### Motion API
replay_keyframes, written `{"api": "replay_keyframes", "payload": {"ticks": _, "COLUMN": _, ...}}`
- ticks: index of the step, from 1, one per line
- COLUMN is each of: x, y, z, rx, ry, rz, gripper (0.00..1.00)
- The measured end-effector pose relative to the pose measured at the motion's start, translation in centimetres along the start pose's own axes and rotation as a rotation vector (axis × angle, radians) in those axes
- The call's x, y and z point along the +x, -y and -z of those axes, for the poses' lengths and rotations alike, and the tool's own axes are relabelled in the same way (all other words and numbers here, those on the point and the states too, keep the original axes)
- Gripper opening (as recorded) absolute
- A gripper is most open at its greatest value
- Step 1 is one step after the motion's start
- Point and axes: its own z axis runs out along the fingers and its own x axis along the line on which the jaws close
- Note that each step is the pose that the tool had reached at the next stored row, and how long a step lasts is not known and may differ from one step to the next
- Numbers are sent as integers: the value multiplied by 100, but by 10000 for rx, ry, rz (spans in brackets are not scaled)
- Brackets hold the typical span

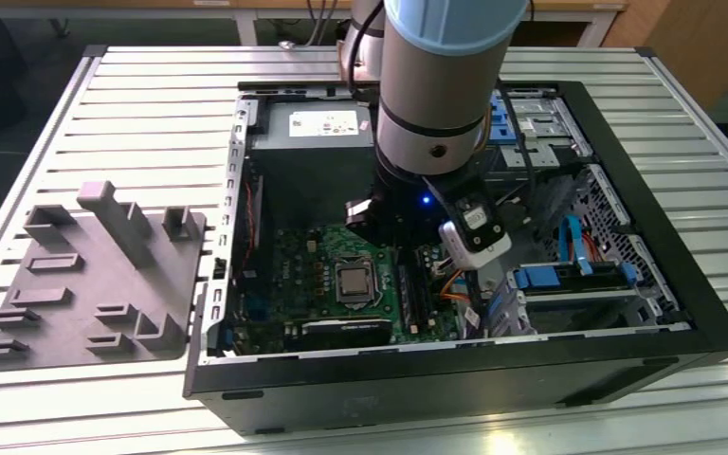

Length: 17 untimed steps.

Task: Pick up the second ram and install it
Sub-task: 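Insert the second ram into the second slot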

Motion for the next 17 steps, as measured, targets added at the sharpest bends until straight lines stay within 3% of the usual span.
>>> {"api": "replay_keyframes", "payload": {"ticks": 17, "x": -54, "y": -2, "z": -6, "rx": -1, "ry": 0, "rz": 0, "gripper": 12}}
